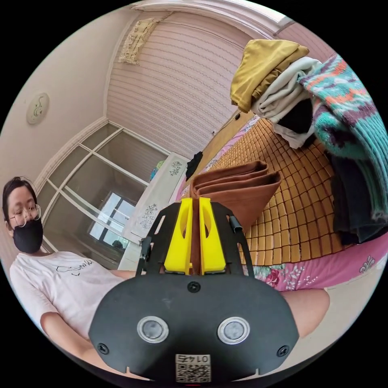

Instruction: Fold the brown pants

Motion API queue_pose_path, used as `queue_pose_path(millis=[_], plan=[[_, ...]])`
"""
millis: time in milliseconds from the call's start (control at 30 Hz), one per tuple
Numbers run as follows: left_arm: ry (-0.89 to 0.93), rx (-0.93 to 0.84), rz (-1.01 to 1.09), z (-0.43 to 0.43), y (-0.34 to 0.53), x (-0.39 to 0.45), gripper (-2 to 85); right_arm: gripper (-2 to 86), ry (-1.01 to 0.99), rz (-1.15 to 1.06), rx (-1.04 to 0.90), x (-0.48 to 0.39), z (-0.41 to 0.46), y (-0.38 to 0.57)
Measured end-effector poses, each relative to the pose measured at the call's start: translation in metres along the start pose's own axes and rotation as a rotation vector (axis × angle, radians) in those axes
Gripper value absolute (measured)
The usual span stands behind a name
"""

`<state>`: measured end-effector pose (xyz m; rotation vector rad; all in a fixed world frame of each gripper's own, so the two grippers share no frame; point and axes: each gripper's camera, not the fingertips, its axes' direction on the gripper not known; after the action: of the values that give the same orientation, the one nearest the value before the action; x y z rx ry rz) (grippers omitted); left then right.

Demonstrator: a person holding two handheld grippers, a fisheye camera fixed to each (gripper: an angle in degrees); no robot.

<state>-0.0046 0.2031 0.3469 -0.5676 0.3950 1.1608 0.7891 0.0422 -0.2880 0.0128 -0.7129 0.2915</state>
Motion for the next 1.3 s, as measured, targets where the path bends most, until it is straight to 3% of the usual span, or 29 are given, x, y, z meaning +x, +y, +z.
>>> queue_pose_path(millis=[133,267,400,567,633,733,867,967,1100,1200,1300], plan=[[-0.045,-0.093,0.059,0.005,-0.009,0.001,0.7,1.8,-0.109,0.03,0.045,0.003,-0.009,0.0],[-0.108,-0.038,0.116,-0.018,-0.003,-0.005,-0.7,1.6,-0.147,-0.004,0.152,-0.005,-0.025,-0.007],[-0.062,0.096,0.057,-0.064,-0.01,-0.035,-0.9,1.4,-0.256,-0.058,0.288,-0.015,-0.046,-0.027],[-0.006,0.304,0.112,-0.122,-0.048,-0.049,-0.3,1.4,-0.205,-0.257,0.38,-0.075,-0.082,-0.074],[0.145,0.408,0.112,-0.147,-0.066,-0.061,1.2,1.5,-0.201,-0.353,0.364,-0.112,-0.086,-0.095],[0.375,0.53,0.067,-0.168,-0.058,-0.089,3.8,1.6,-0.188,-0.524,0.227,-0.178,-0.052,-0.121],[0.487,0.605,-0.05,-0.172,0.016,-0.135,4.7,1.9,-0.125,-0.655,-0.149,-0.234,0.092,-0.105],[0.493,0.601,-0.283,-0.16,0.116,-0.18,4.4,2.3,-0.241,-0.679,-0.468,-0.238,0.236,-0.034],[0.442,0.572,-0.739,-0.137,0.272,-0.224,4.4,3.3,-0.37,-0.452,-0.95,-0.184,0.417,0.108],[0.366,0.514,-0.937,-0.127,0.335,-0.235,4.9,2.3,-0.135,-0.455,-1.035,-0.155,0.465,0.174],[0.375,0.525,-0.986,-0.123,0.345,-0.244,5.1,1.7,0.113,-0.488,-1.046,-0.14,0.493,0.206]])
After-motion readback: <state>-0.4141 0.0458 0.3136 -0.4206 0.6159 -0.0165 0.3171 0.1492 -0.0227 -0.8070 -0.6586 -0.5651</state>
